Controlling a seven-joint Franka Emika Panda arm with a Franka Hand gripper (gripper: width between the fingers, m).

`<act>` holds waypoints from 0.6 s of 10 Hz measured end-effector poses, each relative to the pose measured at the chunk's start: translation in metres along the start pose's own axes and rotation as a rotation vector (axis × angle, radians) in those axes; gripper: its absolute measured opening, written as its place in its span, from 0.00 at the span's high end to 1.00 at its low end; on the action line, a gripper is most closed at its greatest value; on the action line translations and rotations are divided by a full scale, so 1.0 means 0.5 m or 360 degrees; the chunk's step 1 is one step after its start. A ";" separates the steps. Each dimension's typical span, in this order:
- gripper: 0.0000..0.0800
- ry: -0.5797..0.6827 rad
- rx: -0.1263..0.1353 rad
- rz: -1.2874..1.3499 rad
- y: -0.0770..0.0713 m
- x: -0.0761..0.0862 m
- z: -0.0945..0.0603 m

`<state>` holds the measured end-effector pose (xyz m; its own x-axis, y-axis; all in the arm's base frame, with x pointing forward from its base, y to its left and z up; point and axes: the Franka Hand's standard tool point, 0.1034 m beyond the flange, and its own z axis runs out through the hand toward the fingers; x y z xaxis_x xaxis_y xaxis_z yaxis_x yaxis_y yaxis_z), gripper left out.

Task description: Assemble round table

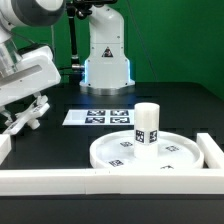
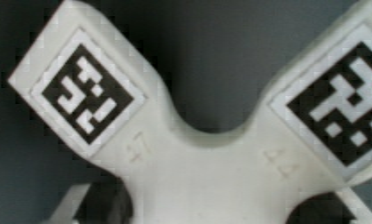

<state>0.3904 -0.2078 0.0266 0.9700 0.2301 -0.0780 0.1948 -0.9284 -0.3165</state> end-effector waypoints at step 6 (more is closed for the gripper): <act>0.45 0.0000 0.0000 0.0000 0.000 0.000 0.000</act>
Offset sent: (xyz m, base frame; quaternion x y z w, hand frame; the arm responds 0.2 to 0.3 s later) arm 0.0000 0.0000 0.0000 0.0000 0.0000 0.0000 1.0000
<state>0.3904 -0.2078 0.0266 0.9700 0.2301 -0.0780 0.1948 -0.9284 -0.3164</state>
